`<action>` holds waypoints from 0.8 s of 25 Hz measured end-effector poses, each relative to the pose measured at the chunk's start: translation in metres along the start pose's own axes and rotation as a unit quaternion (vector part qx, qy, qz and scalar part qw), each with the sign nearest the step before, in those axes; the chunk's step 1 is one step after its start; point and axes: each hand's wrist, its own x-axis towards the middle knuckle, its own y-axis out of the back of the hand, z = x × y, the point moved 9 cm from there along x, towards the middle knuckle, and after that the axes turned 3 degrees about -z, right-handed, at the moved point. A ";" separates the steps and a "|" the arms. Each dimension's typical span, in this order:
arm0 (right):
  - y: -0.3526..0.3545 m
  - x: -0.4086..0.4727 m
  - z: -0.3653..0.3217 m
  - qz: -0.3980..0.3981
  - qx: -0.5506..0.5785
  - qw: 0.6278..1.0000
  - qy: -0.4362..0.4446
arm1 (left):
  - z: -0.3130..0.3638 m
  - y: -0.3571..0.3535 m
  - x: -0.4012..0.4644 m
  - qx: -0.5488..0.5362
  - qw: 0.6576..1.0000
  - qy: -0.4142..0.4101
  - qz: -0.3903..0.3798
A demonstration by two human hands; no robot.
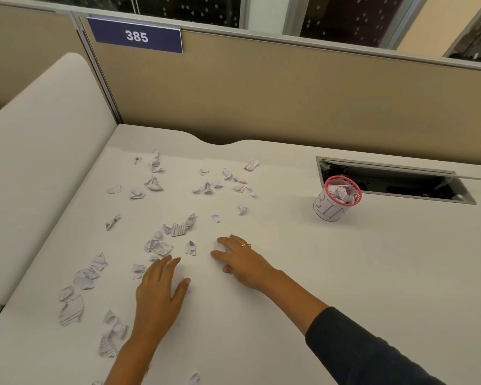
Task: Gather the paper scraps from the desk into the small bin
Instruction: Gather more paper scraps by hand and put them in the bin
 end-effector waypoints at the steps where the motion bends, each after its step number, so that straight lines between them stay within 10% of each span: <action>1: -0.003 -0.005 0.001 0.000 0.007 1.000 -0.003 | 0.000 -0.009 -0.004 0.026 0.999 -0.002 -0.036; 7: -0.023 -0.035 0.010 -0.020 -0.010 1.000 -0.001 | 0.008 -0.048 -0.019 0.124 0.988 -0.027 -0.087; 14: -0.009 -0.076 0.007 0.184 -0.031 0.981 -0.045 | 0.016 -0.042 -0.025 0.140 0.987 -0.036 -0.069; 20: 0.017 -0.082 0.029 0.202 0.074 0.971 -0.102 | 0.016 -0.042 -0.023 0.145 0.987 -0.023 -0.071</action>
